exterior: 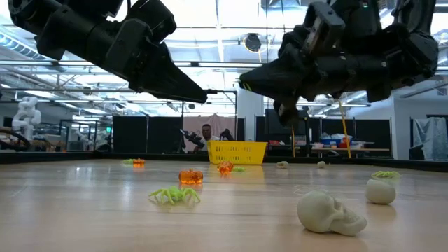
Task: Sort Halloween decoration
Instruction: Put the green spider toy into the yellow bin
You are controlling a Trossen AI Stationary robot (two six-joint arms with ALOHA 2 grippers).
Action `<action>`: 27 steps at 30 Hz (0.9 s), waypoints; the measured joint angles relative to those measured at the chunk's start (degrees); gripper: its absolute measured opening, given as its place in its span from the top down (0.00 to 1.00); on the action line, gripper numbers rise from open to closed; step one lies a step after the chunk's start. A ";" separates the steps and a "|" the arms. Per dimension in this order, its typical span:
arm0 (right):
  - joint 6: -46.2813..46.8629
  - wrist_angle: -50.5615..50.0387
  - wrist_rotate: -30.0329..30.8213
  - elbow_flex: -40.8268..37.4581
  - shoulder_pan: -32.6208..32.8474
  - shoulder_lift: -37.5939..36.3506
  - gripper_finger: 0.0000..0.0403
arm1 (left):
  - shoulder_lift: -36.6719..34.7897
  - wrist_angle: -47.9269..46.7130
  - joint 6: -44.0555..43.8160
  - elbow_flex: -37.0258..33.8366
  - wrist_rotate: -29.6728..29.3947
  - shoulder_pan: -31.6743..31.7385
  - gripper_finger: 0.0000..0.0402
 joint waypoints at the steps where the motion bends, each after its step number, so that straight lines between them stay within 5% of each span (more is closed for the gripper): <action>1: -0.48 -0.12 -0.01 0.48 -0.59 0.00 0.98 | 0.00 -0.02 0.00 0.00 0.00 0.00 0.51; 8: -1.96 -12.97 -0.29 8.75 -9.51 -0.20 0.98 | 0.00 -0.23 -0.07 0.00 0.00 0.00 0.51; 16: -15.72 -48.04 0.11 27.15 -18.86 -0.66 0.98 | 0.00 -2.02 -0.13 0.01 0.00 -0.11 0.51; 20: -22.31 -63.10 5.71 35.70 -22.22 -0.70 0.98 | 0.00 -2.25 -0.11 0.00 0.00 -0.13 0.51; 27: -27.43 -74.46 7.03 40.97 -29.89 -0.72 0.98 | 0.00 -2.16 -0.09 0.00 0.00 -0.13 0.51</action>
